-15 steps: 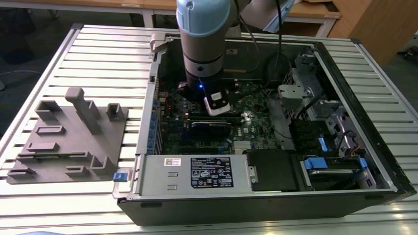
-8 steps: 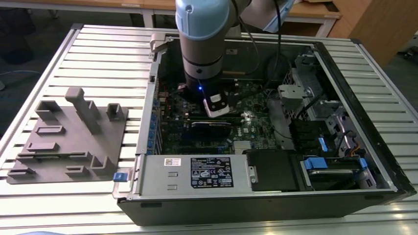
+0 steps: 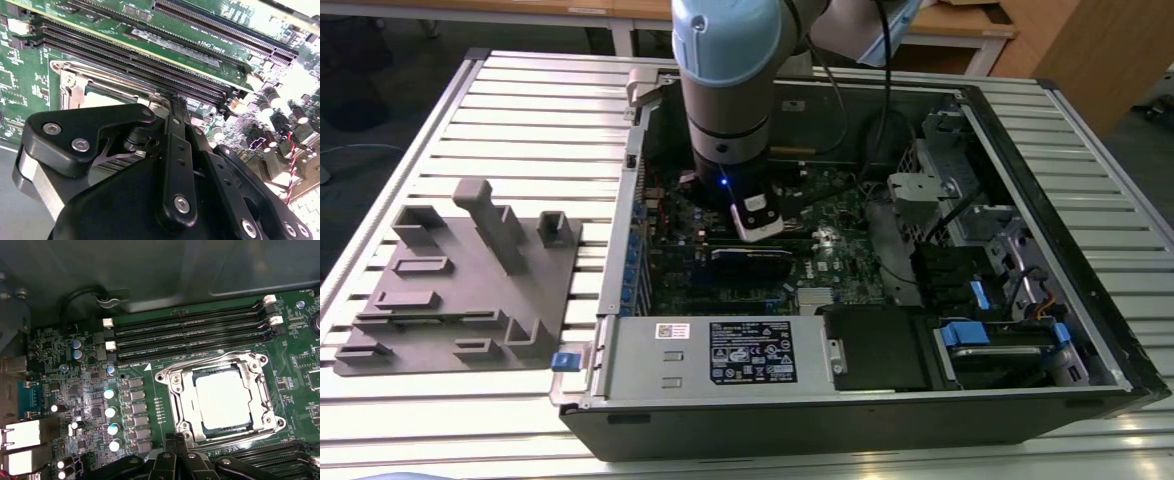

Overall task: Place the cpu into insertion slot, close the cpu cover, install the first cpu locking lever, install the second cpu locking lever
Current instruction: 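Install the second cpu locking lever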

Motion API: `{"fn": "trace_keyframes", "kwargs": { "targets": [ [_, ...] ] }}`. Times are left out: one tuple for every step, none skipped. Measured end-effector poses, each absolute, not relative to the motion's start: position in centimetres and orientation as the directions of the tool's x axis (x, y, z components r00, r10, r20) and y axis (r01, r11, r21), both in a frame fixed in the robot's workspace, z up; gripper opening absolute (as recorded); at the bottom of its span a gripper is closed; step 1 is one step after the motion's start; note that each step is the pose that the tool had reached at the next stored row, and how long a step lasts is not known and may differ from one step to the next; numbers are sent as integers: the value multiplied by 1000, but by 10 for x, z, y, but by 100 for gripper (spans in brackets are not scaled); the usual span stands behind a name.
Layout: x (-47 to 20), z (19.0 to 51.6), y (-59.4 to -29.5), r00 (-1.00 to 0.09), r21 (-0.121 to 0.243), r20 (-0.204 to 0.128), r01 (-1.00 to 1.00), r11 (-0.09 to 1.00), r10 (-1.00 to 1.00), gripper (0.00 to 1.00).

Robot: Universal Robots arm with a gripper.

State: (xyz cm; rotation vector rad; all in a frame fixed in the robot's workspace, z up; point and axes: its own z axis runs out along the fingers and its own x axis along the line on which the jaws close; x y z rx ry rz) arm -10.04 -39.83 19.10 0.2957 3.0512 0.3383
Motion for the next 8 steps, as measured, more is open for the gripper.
{"fn": "trace_keyframes", "kwargs": {
  "targets": [
    [-101, 191, -398, -980, 224, -36, 183, 957, 196, 11],
    [-102, 191, -398, -980, 225, -35, 183, 957, 196, 11],
    [-103, 191, -398, -980, 227, -35, 183, 956, 196, 11],
    [-103, 190, -398, -980, 229, -35, 183, 956, 196, 11],
    [-104, 190, -399, -980, 230, -34, 183, 956, 196, 11],
    [-105, 190, -399, -980, 230, -34, 183, 956, 196, 11],
    [-105, 190, -399, -980, 231, -34, 183, 956, 196, 11],
    [-105, 190, -399, -980, 230, -34, 183, 956, 196, 11]
  ]
}}
